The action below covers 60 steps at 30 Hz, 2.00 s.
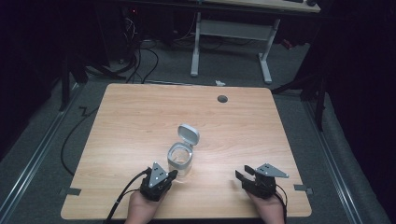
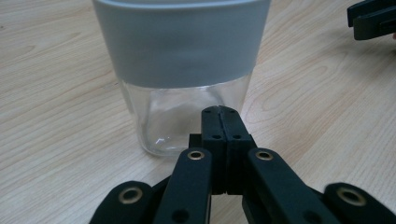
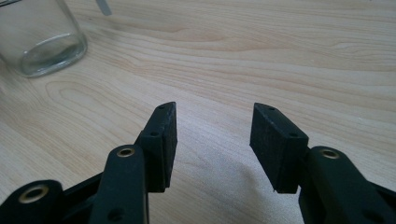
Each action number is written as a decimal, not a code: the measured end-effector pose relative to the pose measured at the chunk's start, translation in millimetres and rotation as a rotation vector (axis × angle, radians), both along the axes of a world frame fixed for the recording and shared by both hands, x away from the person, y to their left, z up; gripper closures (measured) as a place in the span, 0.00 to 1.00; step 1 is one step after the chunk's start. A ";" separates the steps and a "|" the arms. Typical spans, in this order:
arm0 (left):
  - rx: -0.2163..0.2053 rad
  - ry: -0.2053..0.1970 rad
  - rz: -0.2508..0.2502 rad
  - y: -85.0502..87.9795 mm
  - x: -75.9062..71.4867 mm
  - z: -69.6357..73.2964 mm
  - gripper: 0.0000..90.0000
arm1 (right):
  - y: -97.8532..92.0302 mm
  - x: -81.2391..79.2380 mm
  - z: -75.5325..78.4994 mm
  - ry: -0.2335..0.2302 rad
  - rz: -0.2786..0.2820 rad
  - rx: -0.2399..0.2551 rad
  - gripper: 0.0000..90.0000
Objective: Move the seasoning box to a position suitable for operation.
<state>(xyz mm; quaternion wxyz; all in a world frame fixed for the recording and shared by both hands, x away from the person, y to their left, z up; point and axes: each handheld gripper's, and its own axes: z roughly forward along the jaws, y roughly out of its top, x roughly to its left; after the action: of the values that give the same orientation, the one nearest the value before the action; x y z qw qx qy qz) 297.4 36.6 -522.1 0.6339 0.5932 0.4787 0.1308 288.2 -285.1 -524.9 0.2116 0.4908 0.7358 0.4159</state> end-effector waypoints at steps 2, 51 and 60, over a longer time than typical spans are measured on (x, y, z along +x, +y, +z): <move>-0.001 -0.001 0.001 -1.0 -0.3 0.4 1.00 | 0.0 -0.4 0.5 -0.005 0.007 0.000 0.59; -0.029 0.017 0.053 9.8 15.5 -2.5 0.94 | 5.1 -1.1 -0.1 -0.033 -0.017 -0.012 0.86; -0.055 0.041 0.009 16.9 -0.2 -5.3 0.86 | 17.0 -1.9 3.6 -0.078 0.006 -0.023 0.86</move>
<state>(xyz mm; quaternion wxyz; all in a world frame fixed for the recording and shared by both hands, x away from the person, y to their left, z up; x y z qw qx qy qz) 297.2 53.5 -527.5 0.6392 0.5760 0.4979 0.1083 286.3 -268.2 -521.3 0.2445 0.4698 0.7330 0.4268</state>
